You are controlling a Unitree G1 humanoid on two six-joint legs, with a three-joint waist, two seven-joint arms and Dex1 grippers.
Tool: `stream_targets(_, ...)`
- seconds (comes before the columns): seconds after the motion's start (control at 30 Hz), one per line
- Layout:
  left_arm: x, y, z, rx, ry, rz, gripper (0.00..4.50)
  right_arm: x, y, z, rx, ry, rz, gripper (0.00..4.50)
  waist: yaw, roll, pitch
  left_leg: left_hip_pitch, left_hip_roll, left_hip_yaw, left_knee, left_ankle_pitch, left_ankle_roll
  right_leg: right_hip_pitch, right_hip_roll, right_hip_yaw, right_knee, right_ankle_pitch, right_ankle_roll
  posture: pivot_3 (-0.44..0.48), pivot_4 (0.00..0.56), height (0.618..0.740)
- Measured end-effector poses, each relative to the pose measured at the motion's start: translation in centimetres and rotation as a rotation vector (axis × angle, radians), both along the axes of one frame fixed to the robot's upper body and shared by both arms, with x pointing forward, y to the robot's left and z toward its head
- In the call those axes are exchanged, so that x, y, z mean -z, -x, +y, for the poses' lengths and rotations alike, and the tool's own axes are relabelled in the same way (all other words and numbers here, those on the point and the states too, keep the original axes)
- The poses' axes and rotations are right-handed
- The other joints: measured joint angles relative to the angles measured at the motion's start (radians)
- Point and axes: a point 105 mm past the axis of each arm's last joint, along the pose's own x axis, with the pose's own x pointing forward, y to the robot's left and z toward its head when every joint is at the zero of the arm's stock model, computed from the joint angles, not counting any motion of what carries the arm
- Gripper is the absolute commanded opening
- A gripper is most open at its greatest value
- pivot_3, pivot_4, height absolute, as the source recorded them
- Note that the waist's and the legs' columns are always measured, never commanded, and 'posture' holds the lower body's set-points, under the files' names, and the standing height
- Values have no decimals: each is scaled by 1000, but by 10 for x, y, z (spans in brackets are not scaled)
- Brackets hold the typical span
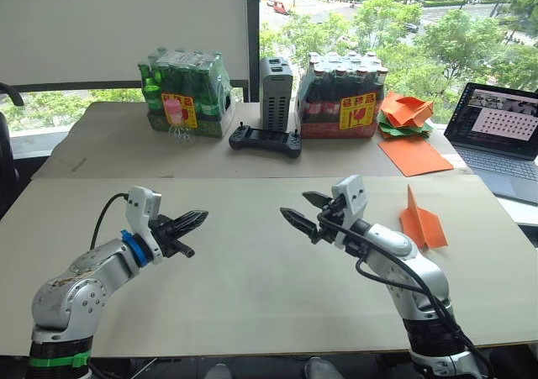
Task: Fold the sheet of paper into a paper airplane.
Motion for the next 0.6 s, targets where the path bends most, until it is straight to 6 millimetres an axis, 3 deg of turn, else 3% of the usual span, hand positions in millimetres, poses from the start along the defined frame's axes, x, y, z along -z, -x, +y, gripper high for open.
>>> stream_targets(0.6, 2, 11, 6, -54, 9, -2, 0, 10, 15, 13, -147, 27, 34, 4003, 2, 0, 0, 0, 0, 0, 0, 0, 0, 0, 0, 0, 0, 0, 0, 0, 150, 740)
